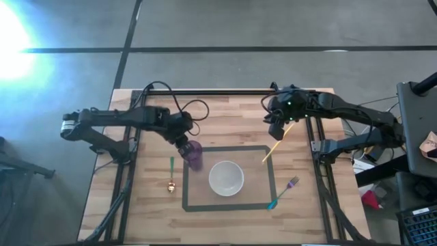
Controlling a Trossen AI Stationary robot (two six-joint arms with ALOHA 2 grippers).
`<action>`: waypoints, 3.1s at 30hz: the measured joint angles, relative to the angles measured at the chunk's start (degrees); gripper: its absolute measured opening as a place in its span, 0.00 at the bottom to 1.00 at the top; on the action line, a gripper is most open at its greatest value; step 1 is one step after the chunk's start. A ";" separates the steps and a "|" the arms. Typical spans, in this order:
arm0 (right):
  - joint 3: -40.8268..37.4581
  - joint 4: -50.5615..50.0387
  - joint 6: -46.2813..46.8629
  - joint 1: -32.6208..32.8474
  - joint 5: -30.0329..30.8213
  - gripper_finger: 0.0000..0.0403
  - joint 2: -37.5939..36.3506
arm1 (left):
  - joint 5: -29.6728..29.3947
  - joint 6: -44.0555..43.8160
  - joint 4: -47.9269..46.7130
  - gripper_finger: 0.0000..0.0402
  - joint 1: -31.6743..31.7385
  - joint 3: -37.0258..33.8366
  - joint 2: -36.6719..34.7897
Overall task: Pick & Place Utensil
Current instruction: Put the purple cup on the mat to the top left of the white bowl, then put the green spoon into the white bowl
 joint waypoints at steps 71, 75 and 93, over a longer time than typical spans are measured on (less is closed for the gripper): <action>0.00 0.04 0.61 -0.02 -0.01 0.15 -2.32 | -6.49 2.05 7.05 0.20 -6.69 -4.89 0.17; 0.00 0.04 0.60 -0.01 0.00 0.17 -2.32 | -6.62 2.04 7.07 0.29 -6.64 -4.44 0.17; 0.00 0.02 0.63 0.00 0.00 0.16 -2.32 | -6.79 1.16 -5.42 0.42 -6.66 6.64 0.13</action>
